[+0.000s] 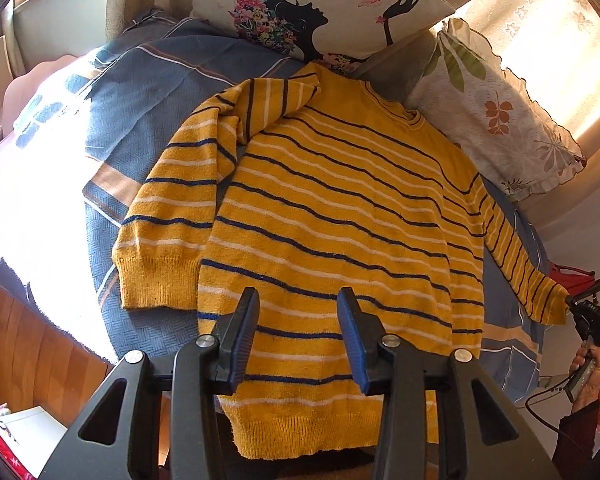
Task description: Fold small clothes
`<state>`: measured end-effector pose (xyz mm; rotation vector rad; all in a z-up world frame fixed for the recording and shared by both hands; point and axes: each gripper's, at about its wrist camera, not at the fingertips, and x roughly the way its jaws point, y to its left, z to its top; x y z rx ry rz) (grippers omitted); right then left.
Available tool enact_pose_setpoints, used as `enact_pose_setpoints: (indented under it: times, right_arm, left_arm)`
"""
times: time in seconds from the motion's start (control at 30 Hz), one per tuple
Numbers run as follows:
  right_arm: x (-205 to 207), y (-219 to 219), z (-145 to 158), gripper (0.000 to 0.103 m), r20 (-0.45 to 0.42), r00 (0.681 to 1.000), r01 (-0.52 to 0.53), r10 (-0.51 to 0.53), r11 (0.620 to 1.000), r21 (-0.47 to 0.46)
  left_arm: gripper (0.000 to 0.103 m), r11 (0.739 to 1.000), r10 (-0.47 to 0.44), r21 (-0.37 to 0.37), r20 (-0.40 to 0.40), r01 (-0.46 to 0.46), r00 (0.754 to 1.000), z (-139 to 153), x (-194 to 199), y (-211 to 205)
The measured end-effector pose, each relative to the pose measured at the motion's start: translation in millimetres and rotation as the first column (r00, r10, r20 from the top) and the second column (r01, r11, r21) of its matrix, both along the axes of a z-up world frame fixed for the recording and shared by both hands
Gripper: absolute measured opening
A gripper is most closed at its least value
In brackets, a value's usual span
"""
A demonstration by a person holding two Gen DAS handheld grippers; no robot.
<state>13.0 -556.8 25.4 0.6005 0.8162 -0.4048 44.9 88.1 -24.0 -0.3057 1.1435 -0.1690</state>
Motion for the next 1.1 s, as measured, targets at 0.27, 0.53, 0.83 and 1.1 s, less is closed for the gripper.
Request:
enact_pose_setpoints:
  times: [0.27,0.53,0.83,1.1]
  right_arm:
    - [119,149,26,0.005,0.103,0.925,-0.375,0.365,0.922,0.099]
    - [233,321,19,0.005,0.078,0.797,-0.604,0.599,0.792,0.090]
    - [331,444,-39,0.005,-0.054,0.727,-0.677,0.685,0.727,0.115]
    - [385,467,-91,0.014,-0.162,0.748,-0.629,0.644,0.765,0.139]
  left_arm:
    - [0.041,0.999,0.006,-0.038,-0.006,-0.006,1.000,-11,12,21]
    - [0.043,0.997,0.065,-0.051,-0.011,-0.065,0.998,-16,26,80]
    - [0.044,0.987,0.157,-0.033,-0.041,-0.159,0.987,-25,41,160]
    - [0.044,0.988,0.152,-0.029,-0.073,-0.154,0.986,-37,57,185]
